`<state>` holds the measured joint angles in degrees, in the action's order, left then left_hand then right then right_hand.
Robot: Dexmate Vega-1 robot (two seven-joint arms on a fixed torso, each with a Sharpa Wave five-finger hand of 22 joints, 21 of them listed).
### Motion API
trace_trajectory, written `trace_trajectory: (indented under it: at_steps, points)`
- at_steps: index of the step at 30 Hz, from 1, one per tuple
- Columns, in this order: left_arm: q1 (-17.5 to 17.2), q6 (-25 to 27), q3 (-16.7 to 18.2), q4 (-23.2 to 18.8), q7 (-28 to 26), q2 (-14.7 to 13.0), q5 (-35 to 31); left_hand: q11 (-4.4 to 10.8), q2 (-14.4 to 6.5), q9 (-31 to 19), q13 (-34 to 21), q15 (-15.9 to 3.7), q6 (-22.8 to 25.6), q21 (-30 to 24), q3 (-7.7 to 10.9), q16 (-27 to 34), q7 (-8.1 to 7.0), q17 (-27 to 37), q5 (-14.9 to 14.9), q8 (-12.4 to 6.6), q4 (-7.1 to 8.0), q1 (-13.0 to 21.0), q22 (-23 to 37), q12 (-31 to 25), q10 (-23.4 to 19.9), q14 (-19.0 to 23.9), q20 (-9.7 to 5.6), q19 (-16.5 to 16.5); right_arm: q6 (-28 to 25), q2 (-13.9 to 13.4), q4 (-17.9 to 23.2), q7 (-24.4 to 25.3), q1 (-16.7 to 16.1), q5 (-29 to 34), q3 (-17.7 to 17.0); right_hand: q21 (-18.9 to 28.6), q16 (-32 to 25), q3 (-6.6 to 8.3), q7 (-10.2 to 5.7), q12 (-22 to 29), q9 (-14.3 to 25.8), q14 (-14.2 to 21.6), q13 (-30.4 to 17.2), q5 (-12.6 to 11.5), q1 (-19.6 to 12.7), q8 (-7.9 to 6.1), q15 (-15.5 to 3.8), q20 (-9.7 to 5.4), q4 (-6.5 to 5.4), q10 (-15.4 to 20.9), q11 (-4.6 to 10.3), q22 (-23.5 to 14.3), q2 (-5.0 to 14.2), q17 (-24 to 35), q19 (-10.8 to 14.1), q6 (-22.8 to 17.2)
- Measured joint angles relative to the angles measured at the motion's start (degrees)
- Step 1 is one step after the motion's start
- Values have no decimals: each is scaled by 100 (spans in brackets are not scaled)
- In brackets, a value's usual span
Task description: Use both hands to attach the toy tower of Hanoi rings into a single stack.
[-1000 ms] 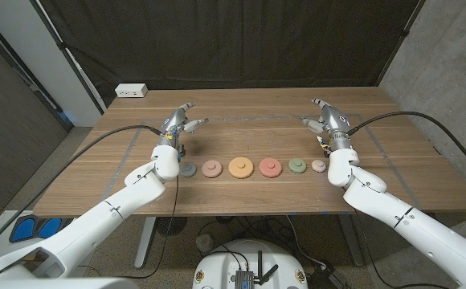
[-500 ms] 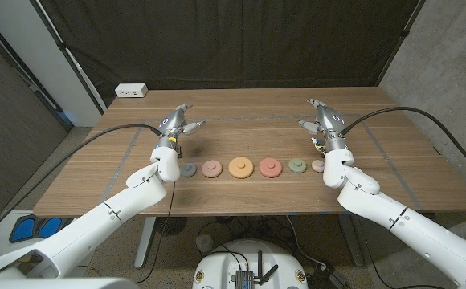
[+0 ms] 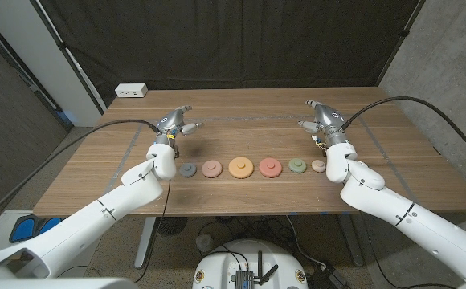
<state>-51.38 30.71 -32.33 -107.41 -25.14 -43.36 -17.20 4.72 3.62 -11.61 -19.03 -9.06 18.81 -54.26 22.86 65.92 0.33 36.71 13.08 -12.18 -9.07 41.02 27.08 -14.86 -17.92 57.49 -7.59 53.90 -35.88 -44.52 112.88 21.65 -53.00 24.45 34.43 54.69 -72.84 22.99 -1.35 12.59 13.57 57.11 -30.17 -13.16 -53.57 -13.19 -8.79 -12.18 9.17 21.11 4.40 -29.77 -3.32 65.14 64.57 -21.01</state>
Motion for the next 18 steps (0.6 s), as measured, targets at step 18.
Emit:
trace_trajectory:
  at_steps: [18]
  points:
    - [421, 841, -322, -360, 1027, -264, -130, 22, -39, 0, -27, -30, 145, -85, -34, 127, 22, -29, 0, -43, -35, 39, -79, 0, -146, 123, -18, 59, -408, -300, 344, -698, 223, -201, 107, 127, 35, -119, -4, 15, 8, -18, -159, -65, -127, -40, 22, 52, -25, 46, -15, 84, -6, -2, -152, -148]
